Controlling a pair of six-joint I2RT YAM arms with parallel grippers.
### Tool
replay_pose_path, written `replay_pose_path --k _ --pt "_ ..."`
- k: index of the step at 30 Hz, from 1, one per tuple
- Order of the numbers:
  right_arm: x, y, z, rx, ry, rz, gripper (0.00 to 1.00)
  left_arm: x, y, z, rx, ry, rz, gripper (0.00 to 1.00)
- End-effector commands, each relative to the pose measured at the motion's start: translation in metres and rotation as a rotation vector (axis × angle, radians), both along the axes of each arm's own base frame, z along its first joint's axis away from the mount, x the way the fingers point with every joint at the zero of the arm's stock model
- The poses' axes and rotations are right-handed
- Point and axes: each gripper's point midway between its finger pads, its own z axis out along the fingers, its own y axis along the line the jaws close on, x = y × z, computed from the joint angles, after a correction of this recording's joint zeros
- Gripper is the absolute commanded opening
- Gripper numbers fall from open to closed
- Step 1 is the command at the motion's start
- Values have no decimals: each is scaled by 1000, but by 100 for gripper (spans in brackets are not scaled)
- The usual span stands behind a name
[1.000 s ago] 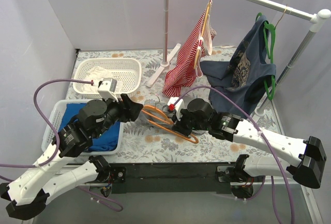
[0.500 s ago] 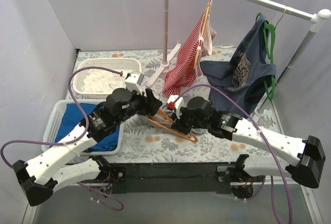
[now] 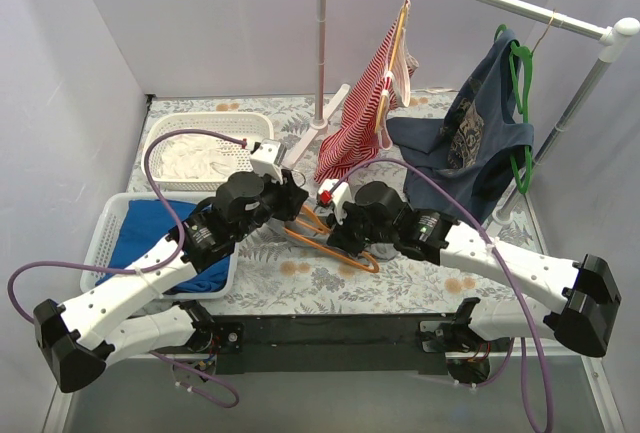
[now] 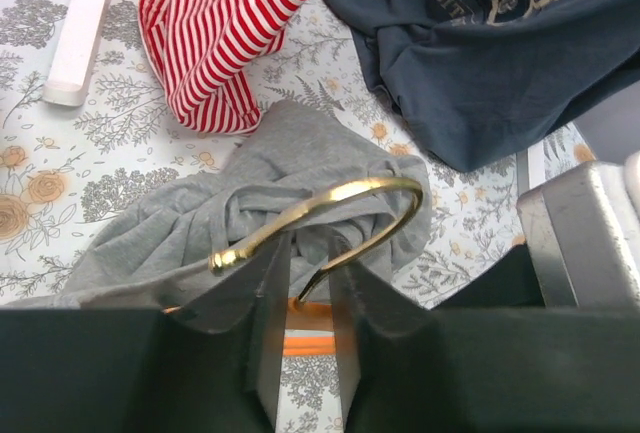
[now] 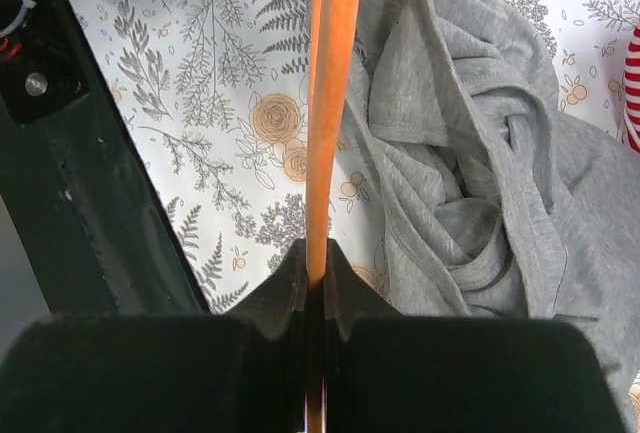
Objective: Place the tank top on the hanger
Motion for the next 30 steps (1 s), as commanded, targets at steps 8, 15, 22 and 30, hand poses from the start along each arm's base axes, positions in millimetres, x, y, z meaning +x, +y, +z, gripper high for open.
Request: replay_pose_path --k 8,15,22,30 --pt "13 22 53 161 -55 -31 6 14 16 -13 118 -34 88 0" --pt "19 11 65 179 -61 -114 52 15 20 -17 147 -36 104 0" --pt "31 -24 88 232 -87 -329 56 13 24 -18 156 -40 112 0" --pt "62 -91 40 200 82 -625 42 11 24 -16 145 -33 110 0"
